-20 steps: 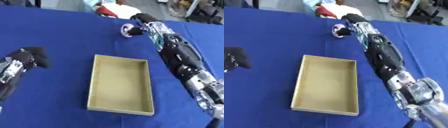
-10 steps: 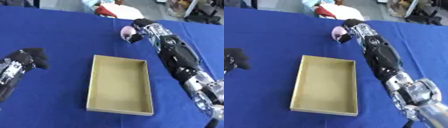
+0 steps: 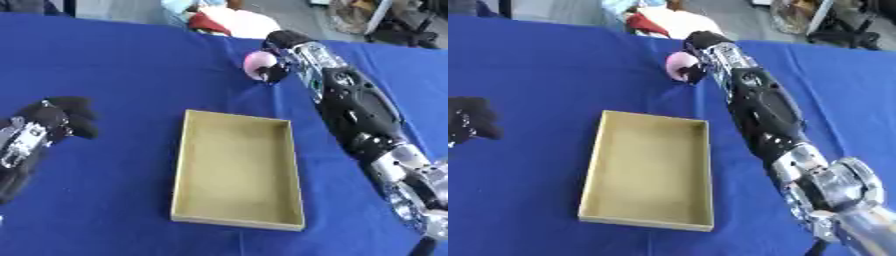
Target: Pick up objects on the table and place them in the box.
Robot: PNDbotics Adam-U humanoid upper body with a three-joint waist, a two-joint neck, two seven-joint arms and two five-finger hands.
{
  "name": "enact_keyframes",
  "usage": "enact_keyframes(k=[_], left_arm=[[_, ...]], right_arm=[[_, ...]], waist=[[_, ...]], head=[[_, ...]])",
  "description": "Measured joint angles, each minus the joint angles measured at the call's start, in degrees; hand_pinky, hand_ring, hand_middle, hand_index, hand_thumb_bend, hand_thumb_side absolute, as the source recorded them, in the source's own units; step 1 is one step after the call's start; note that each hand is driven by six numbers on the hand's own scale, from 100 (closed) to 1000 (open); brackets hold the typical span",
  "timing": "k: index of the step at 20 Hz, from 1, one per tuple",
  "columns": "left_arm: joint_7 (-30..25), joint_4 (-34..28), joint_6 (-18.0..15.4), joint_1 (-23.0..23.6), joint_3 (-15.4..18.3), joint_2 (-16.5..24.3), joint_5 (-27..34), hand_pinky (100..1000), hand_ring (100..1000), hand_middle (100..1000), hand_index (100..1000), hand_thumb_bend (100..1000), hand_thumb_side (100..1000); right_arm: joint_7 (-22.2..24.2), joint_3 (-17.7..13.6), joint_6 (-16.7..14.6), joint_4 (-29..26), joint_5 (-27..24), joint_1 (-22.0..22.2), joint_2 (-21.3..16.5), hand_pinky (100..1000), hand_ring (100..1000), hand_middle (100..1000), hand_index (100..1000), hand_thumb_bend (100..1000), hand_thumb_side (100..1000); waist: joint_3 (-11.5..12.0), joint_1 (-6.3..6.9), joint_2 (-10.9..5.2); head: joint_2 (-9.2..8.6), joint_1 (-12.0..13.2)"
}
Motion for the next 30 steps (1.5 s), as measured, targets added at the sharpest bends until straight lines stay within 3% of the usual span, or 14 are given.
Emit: enact_keyframes(k=[6, 14, 21, 24, 30], left_arm=[[1.33, -0.02, -0.32, 0.89, 1.38, 0.13, -0.01, 697, 646, 658, 816, 100, 801], [5.22, -0.06, -0.68, 2.04, 4.61, 1.62, -0.01, 696, 645, 657, 815, 100, 793], [5.99, 0.01, -0.7, 2.39, 5.01, 1.8, -0.4, 696, 644, 656, 814, 100, 795], [5.99, 0.04, -0.7, 2.39, 5.01, 2.02, -0.53, 696, 644, 657, 815, 100, 799], [5.77, 0.47, -0.84, 2.48, 4.99, 2.08, -1.19, 697, 645, 657, 815, 100, 808]], right_arm=[[-1.8, 4.75, -6.16, -9.4, -7.55, 0.65, -2.65, 748, 741, 733, 342, 100, 146], [5.72, 14.12, -13.01, -28.14, -18.94, 5.39, -9.55, 761, 748, 749, 361, 100, 173], [13.62, 21.72, -14.36, -41.3, -29.88, 9.47, -11.54, 745, 741, 740, 358, 100, 192], [16.07, 23.81, -14.3, -43.78, -32.07, 11.34, -10.78, 733, 735, 729, 355, 100, 192], [17.22, 25.71, -14.58, -44.46, -31.84, 14.89, -7.12, 724, 734, 725, 372, 100, 200]], waist=[[-1.38, 0.46, -0.99], [-3.99, 1.05, -1.82], [-5.37, 1.14, -2.06], [-5.58, 1.19, -2.07], [-5.8, 1.57, -1.75]], head=[[0.5, 1.18], [1.45, 3.2], [1.94, 4.39], [1.94, 4.57], [1.95, 4.59]])
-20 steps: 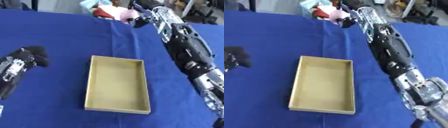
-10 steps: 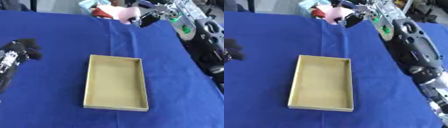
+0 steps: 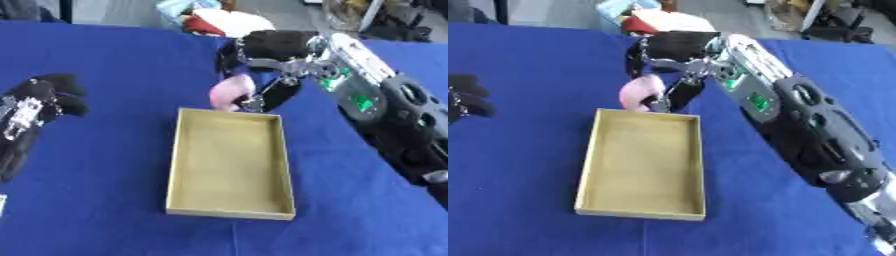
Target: Pick up objects on the table and place them in the box.
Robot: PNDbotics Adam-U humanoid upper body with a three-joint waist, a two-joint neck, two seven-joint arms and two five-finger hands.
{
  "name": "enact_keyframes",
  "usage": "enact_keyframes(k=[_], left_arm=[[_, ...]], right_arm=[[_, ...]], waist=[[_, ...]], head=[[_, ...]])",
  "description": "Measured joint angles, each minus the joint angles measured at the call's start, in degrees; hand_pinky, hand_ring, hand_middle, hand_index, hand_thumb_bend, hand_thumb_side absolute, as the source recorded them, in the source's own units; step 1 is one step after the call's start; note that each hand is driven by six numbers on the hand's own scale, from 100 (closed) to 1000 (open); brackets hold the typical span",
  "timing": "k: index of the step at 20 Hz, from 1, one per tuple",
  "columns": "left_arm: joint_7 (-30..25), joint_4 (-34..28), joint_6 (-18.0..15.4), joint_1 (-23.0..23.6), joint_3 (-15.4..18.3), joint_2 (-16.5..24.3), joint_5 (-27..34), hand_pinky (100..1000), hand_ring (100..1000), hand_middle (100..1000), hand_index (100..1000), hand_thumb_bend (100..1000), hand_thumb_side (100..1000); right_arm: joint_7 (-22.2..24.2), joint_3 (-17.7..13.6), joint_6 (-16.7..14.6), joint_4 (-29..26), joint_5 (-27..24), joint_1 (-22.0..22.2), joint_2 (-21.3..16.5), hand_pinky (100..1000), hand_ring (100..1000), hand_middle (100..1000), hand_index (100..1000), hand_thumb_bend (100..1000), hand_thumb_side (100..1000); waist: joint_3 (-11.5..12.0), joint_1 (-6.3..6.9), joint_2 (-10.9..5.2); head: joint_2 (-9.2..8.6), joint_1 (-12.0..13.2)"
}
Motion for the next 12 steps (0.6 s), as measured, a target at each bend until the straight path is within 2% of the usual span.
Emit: enact_keyframes(k=[9, 12], left_arm=[[-0.57, 0.27, -0.11, 0.33, -0.04, -0.02, -0.77, 698, 645, 657, 816, 100, 812], [-0.62, 0.28, -0.14, 0.5, -0.05, -0.02, -0.89, 699, 645, 657, 817, 100, 817]], right_arm=[[-1.22, 1.02, -2.09, 1.99, 4.97, 3.53, 3.53, 723, 739, 731, 407, 100, 202], [-1.76, 1.06, -2.66, 2.44, 5.89, 4.43, 4.28, 721, 741, 734, 447, 100, 203]], waist=[[-0.79, 0.51, 0.04], [-1.12, 0.75, 0.04]], head=[[0.0, 0.43], [0.03, 0.43]])
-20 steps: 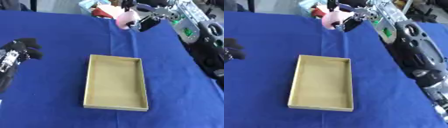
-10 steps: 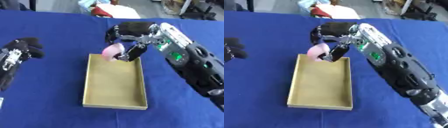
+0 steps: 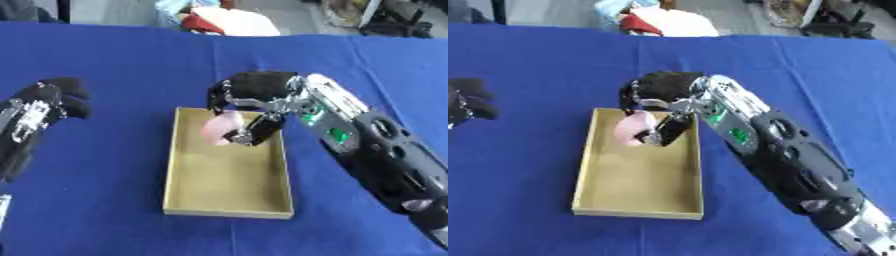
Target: Pick up objects on the table and place them in the box.
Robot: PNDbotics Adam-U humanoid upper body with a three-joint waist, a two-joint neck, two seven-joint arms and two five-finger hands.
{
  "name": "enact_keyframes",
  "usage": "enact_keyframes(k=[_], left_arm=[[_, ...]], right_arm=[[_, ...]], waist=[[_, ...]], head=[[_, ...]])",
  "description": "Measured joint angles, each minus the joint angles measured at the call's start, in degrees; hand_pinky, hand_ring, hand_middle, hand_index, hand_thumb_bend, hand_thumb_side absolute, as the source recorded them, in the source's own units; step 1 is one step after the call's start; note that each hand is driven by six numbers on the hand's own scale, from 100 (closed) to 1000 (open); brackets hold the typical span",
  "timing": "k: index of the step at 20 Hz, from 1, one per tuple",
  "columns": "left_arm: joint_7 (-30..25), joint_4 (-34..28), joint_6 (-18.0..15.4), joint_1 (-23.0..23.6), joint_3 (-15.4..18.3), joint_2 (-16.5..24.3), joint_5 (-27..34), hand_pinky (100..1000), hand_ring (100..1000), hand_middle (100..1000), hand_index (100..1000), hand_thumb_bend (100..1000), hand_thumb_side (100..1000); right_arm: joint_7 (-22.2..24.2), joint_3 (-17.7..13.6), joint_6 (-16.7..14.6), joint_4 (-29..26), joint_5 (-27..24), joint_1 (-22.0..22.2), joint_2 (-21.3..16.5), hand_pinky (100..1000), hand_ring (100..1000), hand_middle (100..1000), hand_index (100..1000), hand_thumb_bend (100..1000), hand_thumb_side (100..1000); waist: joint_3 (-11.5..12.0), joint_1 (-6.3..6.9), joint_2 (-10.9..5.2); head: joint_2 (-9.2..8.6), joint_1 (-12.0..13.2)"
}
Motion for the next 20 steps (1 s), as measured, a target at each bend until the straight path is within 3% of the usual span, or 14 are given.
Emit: enact_keyframes(k=[7, 9, 12, 14, 16, 18, 20], left_arm=[[-0.35, 0.31, -0.11, 0.45, -0.03, -0.05, -0.54, 700, 646, 659, 817, 100, 824], [-0.37, 0.32, -0.11, 0.7, -0.03, -0.17, -0.65, 701, 646, 659, 817, 100, 826], [-0.4, 0.34, -0.11, 0.88, -0.05, -0.49, -0.73, 701, 646, 659, 818, 100, 830], [-0.42, 0.35, -0.09, 0.95, -0.05, -0.49, -0.81, 701, 647, 660, 818, 100, 831], [-0.48, 0.38, -0.04, 1.13, -0.06, -0.51, -0.9, 702, 647, 660, 818, 100, 831], [-0.52, 0.52, -0.05, 1.28, -0.06, -0.51, -0.93, 702, 647, 660, 818, 100, 834], [-0.59, 0.65, -0.09, 1.33, -0.08, -0.51, -0.97, 703, 647, 661, 819, 100, 833]], right_arm=[[0.28, 0.0, -0.38, 0.5, 1.85, 0.9, 0.51, 746, 771, 775, 758, 100, 242], [1.14, -0.02, -0.22, 0.5, 2.52, 0.91, 0.5, 757, 782, 793, 840, 100, 373], [2.76, -0.07, 0.32, 0.44, 3.25, 0.92, 0.44, 765, 791, 806, 879, 100, 500], [3.73, -0.23, 0.68, 0.39, 3.58, 0.92, 0.33, 769, 795, 811, 895, 100, 702], [4.51, -0.4, 0.89, 0.07, 3.63, 0.92, 0.09, 771, 796, 813, 902, 100, 778], [5.05, -0.43, 1.04, -0.43, 3.62, 0.91, -0.36, 776, 800, 819, 919, 100, 948], [5.46, -0.47, 1.12, -0.96, 3.54, 0.86, -0.78, 781, 804, 824, 928, 100, 1000]], waist=[[-0.52, 0.58, 0.29], [-0.59, 0.81, 0.29], [-0.83, 0.87, 0.29], [-1.01, 0.92, 0.29], [-1.21, 0.95, 0.29], [-1.22, 0.96, 0.29], [-1.35, 0.96, 0.33]], head=[[0.96, -0.03], [1.06, -0.03], [1.54, -0.04], [1.78, -0.11], [1.98, -0.23], [1.99, -0.27], [1.99, -0.27]])
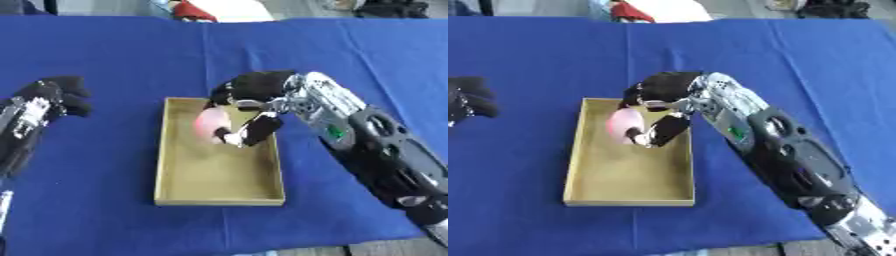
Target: Pick up objects on the table and place them in the box.
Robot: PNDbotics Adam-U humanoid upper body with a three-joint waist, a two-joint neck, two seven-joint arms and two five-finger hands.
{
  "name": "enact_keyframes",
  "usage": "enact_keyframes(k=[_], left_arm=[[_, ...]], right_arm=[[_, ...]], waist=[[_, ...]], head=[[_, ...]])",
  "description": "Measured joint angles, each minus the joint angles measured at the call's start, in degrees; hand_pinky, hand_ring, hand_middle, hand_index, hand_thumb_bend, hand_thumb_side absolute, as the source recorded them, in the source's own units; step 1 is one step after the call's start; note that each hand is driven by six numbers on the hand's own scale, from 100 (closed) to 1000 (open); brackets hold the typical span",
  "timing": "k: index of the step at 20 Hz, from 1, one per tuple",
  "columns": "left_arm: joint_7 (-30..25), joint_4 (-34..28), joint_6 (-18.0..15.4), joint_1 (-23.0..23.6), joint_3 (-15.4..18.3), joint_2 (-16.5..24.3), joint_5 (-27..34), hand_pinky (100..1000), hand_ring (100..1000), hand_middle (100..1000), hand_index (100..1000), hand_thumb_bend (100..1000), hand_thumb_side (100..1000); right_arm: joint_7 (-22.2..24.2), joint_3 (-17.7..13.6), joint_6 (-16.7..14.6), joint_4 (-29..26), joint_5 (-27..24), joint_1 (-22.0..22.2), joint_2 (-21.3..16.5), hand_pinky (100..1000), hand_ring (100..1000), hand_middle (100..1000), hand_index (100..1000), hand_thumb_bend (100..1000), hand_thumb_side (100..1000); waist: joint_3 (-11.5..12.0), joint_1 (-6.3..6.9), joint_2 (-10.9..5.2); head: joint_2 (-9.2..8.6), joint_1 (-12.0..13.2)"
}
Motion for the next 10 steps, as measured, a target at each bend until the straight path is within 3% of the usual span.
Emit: enact_keyframes(k=[6, 10], left_arm=[[-0.14, 0.02, -0.1, 0.07, -0.27, 0.0, -0.21, 704, 648, 661, 819, 100, 836], [-0.22, 0.05, -0.02, 0.29, -0.27, 0.0, -0.3, 704, 648, 661, 819, 100, 837]], right_arm=[[1.46, -0.31, 0.32, -2.21, -1.09, -1.09, -2.31, 803, 819, 846, 949, 100, 1000], [2.45, -0.78, 0.74, -4.44, -1.77, -1.78, -4.45, 818, 827, 860, 958, 160, 1000]], waist=[[-0.25, -0.12, 0.02], [-0.56, -0.21, -0.04]], head=[[0.0, 0.33], [0.0, 0.38]])
